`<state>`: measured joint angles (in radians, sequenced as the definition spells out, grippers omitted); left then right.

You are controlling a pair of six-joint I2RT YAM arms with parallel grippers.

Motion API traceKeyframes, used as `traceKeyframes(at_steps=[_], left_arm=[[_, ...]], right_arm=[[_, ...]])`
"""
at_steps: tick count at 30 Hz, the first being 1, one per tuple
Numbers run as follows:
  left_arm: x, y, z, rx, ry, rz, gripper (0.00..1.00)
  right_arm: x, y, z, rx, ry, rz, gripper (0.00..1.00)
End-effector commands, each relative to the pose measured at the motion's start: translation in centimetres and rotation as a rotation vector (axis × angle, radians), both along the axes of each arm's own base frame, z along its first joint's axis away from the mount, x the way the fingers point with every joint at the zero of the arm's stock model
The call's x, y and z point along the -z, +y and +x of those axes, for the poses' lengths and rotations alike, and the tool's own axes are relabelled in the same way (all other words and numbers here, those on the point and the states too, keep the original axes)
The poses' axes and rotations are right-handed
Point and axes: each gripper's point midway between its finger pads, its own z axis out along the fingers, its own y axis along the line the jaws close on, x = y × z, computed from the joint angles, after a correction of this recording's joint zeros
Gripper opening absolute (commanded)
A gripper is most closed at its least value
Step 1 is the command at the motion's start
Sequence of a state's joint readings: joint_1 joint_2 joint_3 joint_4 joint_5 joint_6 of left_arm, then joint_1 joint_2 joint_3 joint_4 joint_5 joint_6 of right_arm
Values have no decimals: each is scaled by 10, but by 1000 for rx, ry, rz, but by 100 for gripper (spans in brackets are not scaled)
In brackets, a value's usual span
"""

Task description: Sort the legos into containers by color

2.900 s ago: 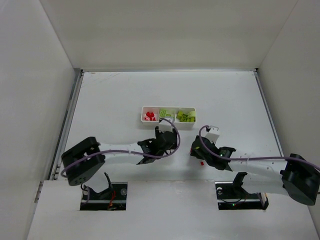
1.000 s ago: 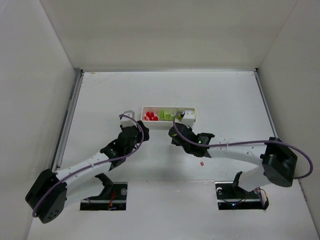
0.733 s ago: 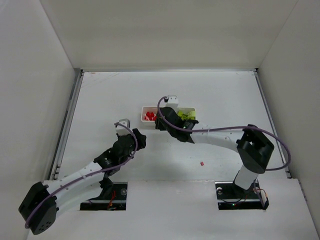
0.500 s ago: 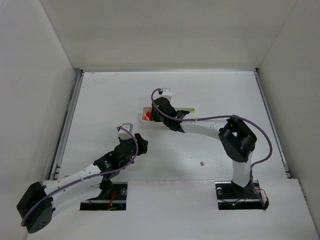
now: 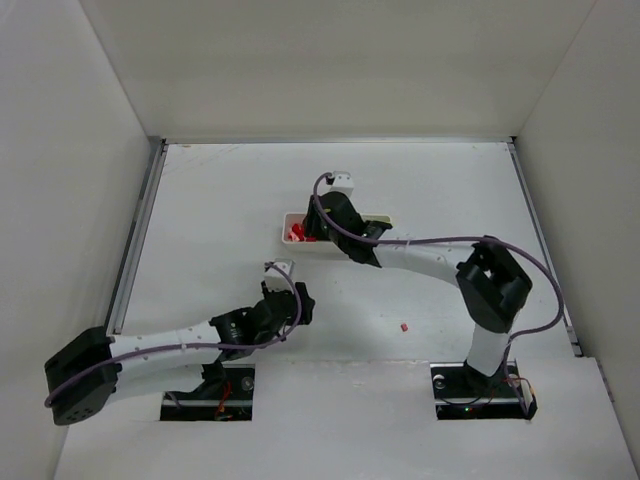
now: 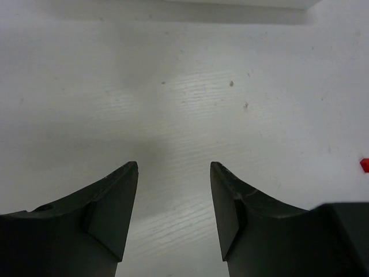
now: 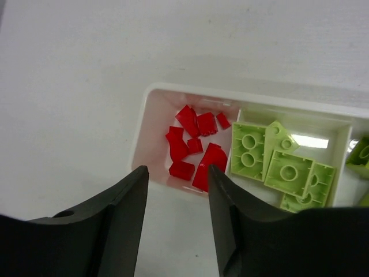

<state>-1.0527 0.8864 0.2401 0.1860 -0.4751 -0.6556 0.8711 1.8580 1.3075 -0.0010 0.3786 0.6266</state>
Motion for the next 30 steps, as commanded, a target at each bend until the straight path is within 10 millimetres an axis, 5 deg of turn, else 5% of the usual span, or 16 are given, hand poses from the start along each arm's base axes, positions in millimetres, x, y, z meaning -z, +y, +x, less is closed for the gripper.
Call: traceKeyframes(at_steps=[1, 6, 13, 16, 23, 30], left_arm=[[-40, -42, 2, 51, -82, -87, 50], [-47, -105, -28, 214, -94, -70, 50], [-26, -180, -66, 389, -98, 9, 48], [-15, -203, -76, 440, -100, 43, 48], [3, -243, -87, 507, -107, 104, 48], [18, -258, -78, 501, -113, 163, 47]], right_arm=[[-57, -12, 7, 40, -100, 140, 47], [-70, -72, -12, 124, -138, 155, 24], [-51, -185, -57, 293, -155, 191, 24], [-41, -215, -70, 350, -147, 212, 26], [-24, -243, -82, 391, -115, 218, 27], [-25, -251, -85, 400, -132, 229, 28]])
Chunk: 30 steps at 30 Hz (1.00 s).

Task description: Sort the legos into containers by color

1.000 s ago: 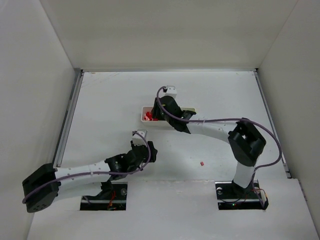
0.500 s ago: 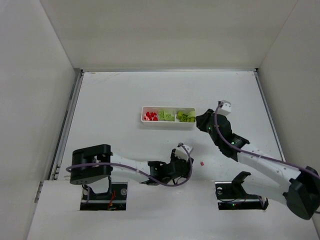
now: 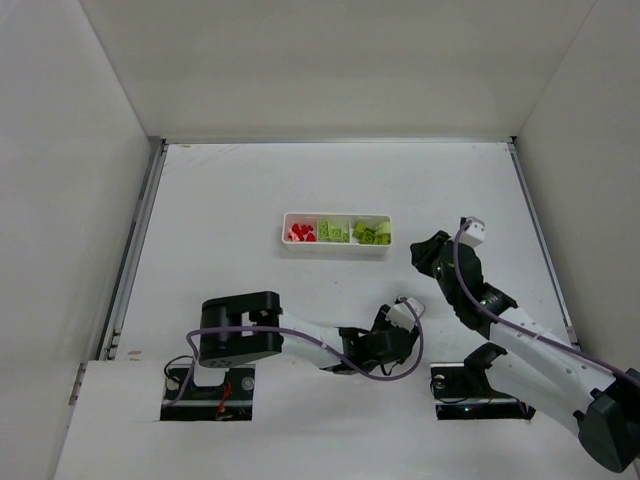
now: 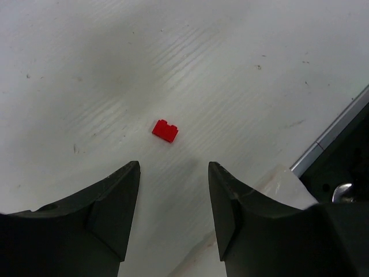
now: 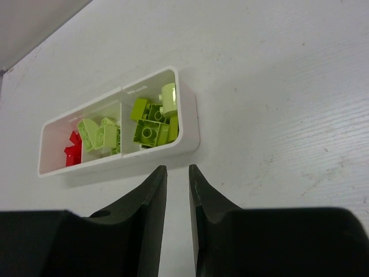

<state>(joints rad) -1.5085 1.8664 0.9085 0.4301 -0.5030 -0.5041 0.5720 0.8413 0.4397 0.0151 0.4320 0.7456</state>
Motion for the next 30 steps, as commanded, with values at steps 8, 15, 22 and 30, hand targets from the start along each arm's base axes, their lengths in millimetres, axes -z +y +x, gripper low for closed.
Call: traceKeyframes(at_steps=[8, 15, 22, 30], left_arm=[[8, -8, 26, -34, -58, 55, 46], [20, -7, 32, -37, -59, 89, 39], [26, -7, 25, -11, -31, 92, 30], [33, -4, 14, 25, -25, 116, 34]], right_arm=[[-4, -6, 1, -1, -23, 30, 28], [-2, -5, 2, -2, -19, 27, 29], [-2, -5, 3, 2, -24, 32, 29], [-1, -5, 4, 1, -20, 28, 31]])
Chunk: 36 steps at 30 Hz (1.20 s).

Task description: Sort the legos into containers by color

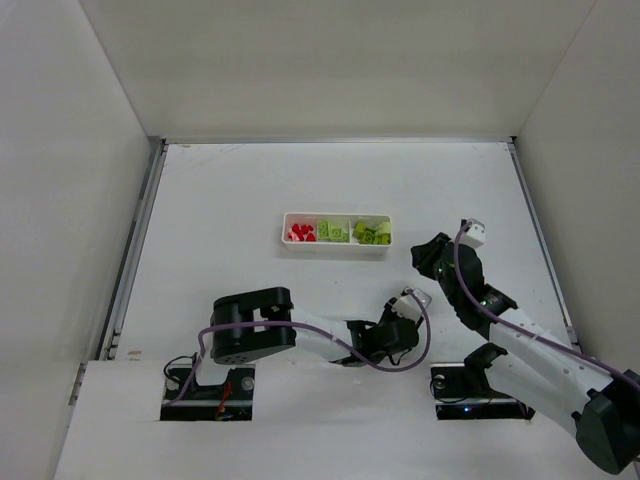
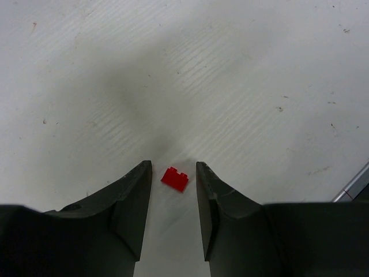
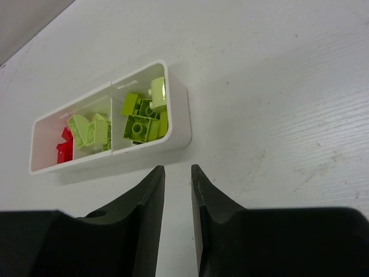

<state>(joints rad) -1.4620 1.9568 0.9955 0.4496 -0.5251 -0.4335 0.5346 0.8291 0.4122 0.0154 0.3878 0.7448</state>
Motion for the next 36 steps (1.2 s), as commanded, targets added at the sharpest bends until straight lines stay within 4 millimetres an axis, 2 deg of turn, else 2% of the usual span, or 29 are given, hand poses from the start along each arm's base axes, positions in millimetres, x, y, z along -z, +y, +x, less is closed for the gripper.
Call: traceKeyframes(at_steps=[1, 6, 10, 14, 21, 24, 30, 33, 36], left_arm=[[29, 13, -15, 49, 33, 99, 34], [31, 15, -17, 54, 36, 119, 26], [20, 17, -17, 55, 19, 113, 21], [-4, 25, -10, 28, -10, 74, 18], [-64, 63, 23, -89, -59, -48, 17], [-87, 87, 47, -171, -70, -109, 17], [-132, 149, 132, -422, -110, -239, 18], [-140, 180, 176, -528, -116, -267, 19], [-134, 206, 212, -619, -111, -263, 19]], right_arm=[[-11, 1, 6, 4, -41, 23, 31], [-14, 0, 6, 4, -49, 28, 31], [-15, -1, 6, 4, -48, 23, 31], [-16, -2, 7, 11, -51, 23, 31], [-17, -7, 7, 21, -57, 22, 31], [-14, -6, 6, 18, -58, 28, 31], [-3, 1, 4, 6, -31, 30, 31], [2, 6, 2, -8, -20, 34, 31], [5, 14, -2, -28, -15, 37, 31]])
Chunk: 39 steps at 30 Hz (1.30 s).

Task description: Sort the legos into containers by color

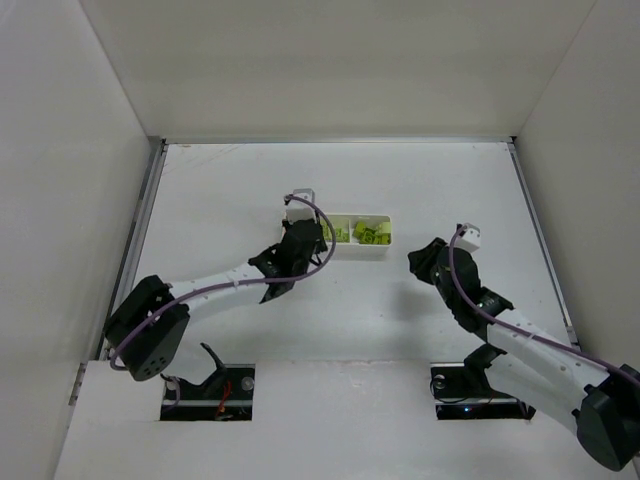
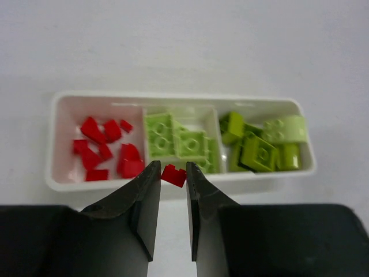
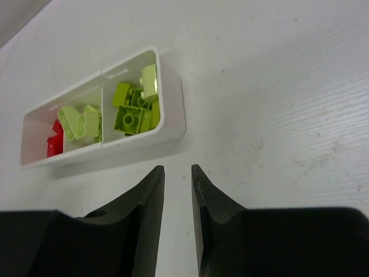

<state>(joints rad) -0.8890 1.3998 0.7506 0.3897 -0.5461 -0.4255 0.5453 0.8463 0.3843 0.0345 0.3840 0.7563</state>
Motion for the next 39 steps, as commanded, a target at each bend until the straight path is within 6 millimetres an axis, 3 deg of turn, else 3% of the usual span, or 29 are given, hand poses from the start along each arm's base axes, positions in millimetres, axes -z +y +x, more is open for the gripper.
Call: traceKeyframes(at_steps=[1, 8, 12, 16, 20, 24, 28, 29, 30, 31, 35, 37, 39], left_arm=[[-2, 14, 31, -50, 2, -34, 19], [19, 30, 71, -117, 49, 12, 22], [25, 35, 80, -133, 60, 29, 32], [18, 36, 80, -136, 49, 31, 45], [11, 38, 77, -139, 33, 30, 47], [5, 39, 67, -130, 24, 22, 49], [-4, 41, 47, -103, 20, -1, 60], [-7, 44, 41, -99, 17, -6, 63], [-9, 48, 34, -97, 17, -9, 74], [-10, 52, 27, -93, 18, -13, 100], [-11, 87, 3, -145, 28, -27, 100], [-4, 113, -9, -201, 52, -54, 100], [7, 132, -18, -250, 94, -81, 100]], right_arm=[[-7, 13, -1, -21, -37, 44, 31], [-3, 14, -4, -26, -32, 44, 32], [0, 16, -4, -31, -22, 36, 32], [2, 18, -3, -35, -18, 33, 32], [3, 20, -4, -41, -15, 37, 32], [3, 22, -4, -48, -13, 30, 32], [0, 23, -7, -52, -24, 32, 34], [0, 22, -7, -55, -27, 27, 37], [-1, 22, -8, -54, -29, 24, 41], [-2, 21, -9, -53, -32, 25, 46], [-1, 18, -12, -41, -45, 22, 74], [2, 17, -14, -40, -47, 20, 82], [6, 15, -14, -25, -51, 18, 100]])
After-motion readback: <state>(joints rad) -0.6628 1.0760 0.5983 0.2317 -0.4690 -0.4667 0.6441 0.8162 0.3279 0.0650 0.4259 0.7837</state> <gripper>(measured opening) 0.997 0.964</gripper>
